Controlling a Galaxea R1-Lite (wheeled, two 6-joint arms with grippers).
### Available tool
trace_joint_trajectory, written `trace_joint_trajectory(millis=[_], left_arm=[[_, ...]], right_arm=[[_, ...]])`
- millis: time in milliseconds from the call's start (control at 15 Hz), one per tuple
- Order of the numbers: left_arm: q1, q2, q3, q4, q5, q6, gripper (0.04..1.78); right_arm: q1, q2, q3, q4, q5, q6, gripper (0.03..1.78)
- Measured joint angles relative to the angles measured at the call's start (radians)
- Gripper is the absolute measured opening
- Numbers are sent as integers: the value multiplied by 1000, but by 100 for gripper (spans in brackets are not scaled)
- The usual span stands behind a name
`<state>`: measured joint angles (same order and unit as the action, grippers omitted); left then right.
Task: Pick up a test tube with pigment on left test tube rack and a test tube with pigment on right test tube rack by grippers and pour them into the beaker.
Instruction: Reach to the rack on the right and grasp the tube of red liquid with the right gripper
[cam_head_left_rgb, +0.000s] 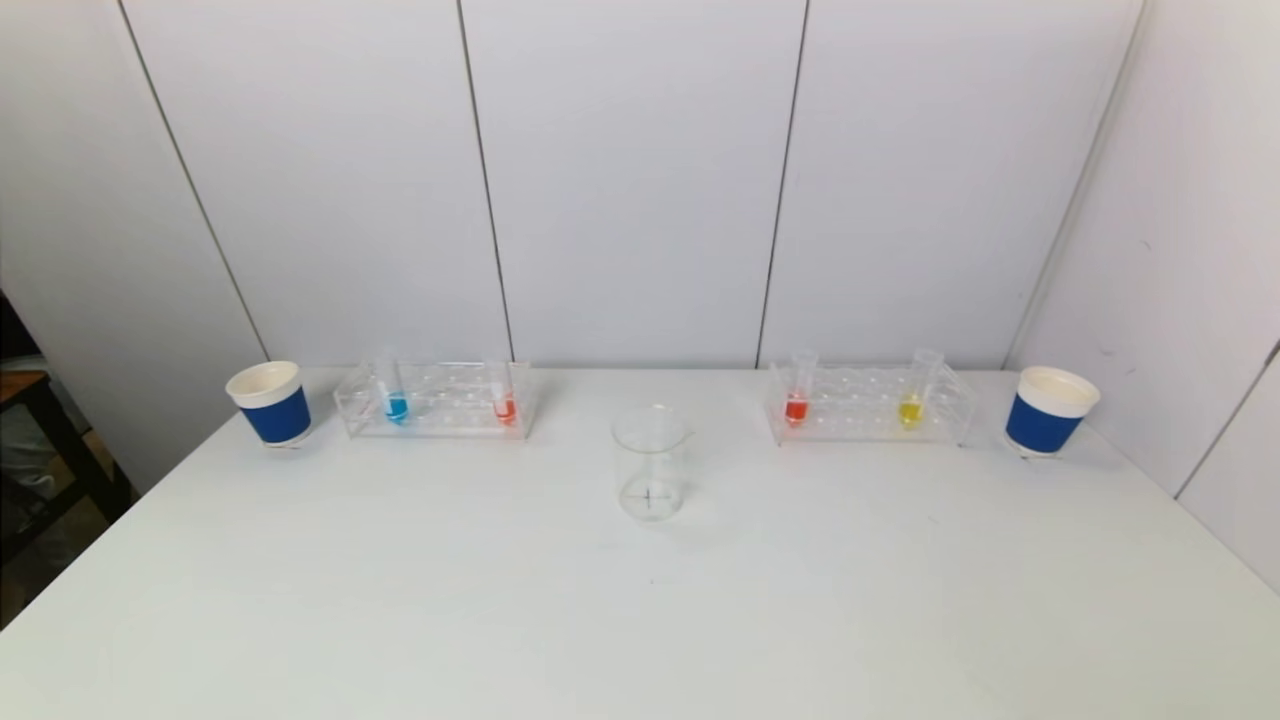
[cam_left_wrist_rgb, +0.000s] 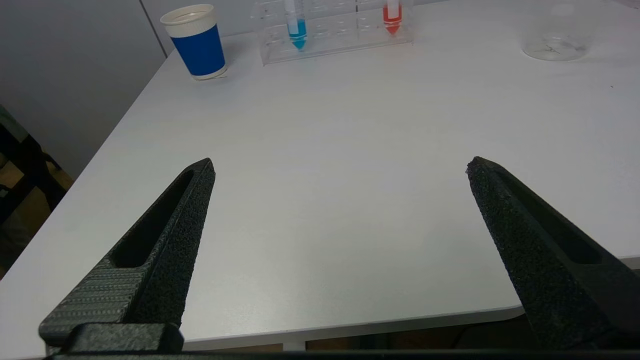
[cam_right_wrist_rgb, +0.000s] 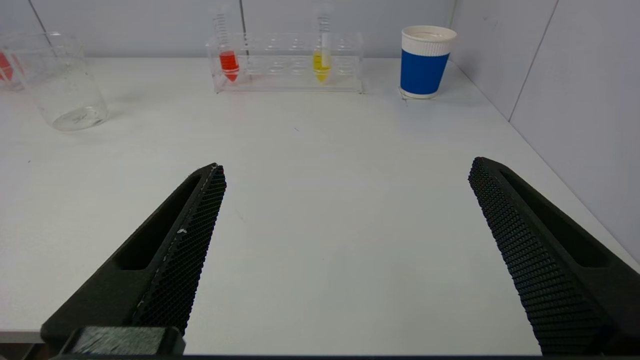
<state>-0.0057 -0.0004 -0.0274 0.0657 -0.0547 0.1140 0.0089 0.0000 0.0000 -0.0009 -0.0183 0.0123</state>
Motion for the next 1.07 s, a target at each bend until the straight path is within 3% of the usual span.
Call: trace_joint_trajectory(millis=[800, 1067], left_arm=[[0, 0, 0, 0, 0, 0, 176], [0, 0, 0, 0, 0, 0, 176]], right_arm=[[0, 0, 0, 0, 0, -2, 177], [0, 0, 0, -4, 13, -29, 177]])
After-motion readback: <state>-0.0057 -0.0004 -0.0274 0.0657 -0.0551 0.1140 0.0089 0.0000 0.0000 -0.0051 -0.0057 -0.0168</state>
